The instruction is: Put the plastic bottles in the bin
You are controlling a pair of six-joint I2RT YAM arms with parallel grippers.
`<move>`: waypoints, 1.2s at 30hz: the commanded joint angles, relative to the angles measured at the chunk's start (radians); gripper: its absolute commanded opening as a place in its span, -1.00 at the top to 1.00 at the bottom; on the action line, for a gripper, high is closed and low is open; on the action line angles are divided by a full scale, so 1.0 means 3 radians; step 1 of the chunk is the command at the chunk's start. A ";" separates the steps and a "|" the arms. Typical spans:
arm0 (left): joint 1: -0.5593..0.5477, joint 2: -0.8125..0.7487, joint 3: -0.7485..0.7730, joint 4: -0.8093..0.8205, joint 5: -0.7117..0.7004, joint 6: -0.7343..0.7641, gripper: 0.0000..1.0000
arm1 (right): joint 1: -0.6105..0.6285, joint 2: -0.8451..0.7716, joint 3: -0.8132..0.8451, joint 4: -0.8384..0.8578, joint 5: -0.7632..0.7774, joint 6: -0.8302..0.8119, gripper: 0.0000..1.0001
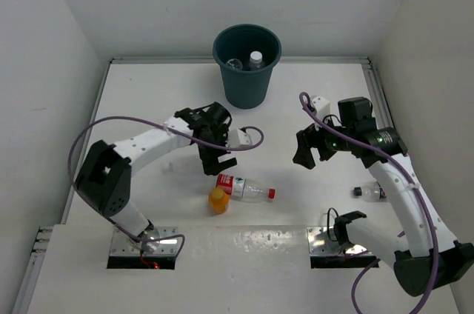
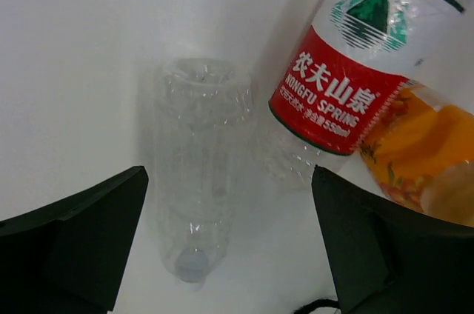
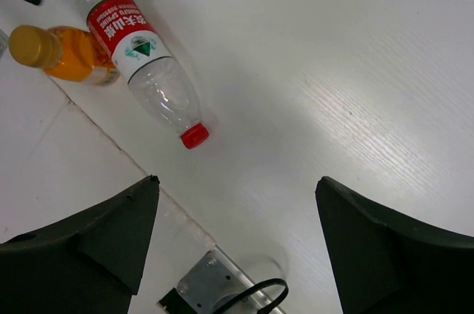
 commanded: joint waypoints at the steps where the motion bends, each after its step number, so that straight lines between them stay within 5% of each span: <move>1: -0.0108 0.0284 0.0197 0.0094 -0.0380 -0.0102 -1.00 | 0.0007 -0.0063 -0.0034 -0.0065 0.0093 -0.0091 -0.69; 10: -0.0154 0.0980 0.0464 0.0304 -0.0605 -0.0240 -0.97 | 0.0002 -0.0110 -0.0055 -0.0147 0.0124 -0.0122 -0.72; 17: -0.0021 0.1159 0.0525 0.0340 -0.0636 -0.0271 -0.64 | -0.0024 -0.0069 -0.0065 -0.0157 0.0139 -0.0132 -0.72; 21: 0.0010 0.1159 0.0642 0.0141 -0.0498 -0.0301 -0.23 | -0.0014 -0.0069 -0.0035 -0.0147 0.0144 -0.0148 -0.72; 24: 0.0040 0.1129 0.1482 -0.0395 -0.0132 -0.0251 0.33 | -0.0014 -0.0059 0.0001 -0.0142 0.0134 -0.0127 -0.72; 25: 0.0081 0.1164 0.1846 -0.0635 0.0043 -0.0220 0.66 | -0.0014 -0.0058 0.0021 -0.0142 0.0139 -0.0107 -0.72; 26: 0.0081 0.1220 0.2290 -0.0905 0.0237 -0.0220 0.76 | -0.0014 -0.0048 0.0037 -0.0137 0.0139 -0.0097 -0.72; 27: 0.0117 0.1428 0.3418 -0.1424 0.0618 -0.0220 0.84 | -0.0019 -0.0048 0.0037 -0.0132 0.0139 -0.0086 -0.74; 29: 0.0198 0.1492 0.4310 -0.1501 0.0856 -0.0464 1.00 | -0.0065 -0.0023 0.0062 -0.0122 0.0119 -0.0051 -0.76; 31: 0.0316 0.1232 0.4372 -0.0723 0.1284 -0.0699 1.00 | -0.0121 -0.0007 0.0108 -0.0081 0.0073 -0.0010 -0.76; 36: 0.0505 -0.0341 0.2419 0.2528 0.1042 -0.1742 1.00 | -0.0213 0.0130 0.0236 -0.0096 -0.0009 0.0021 -0.76</move>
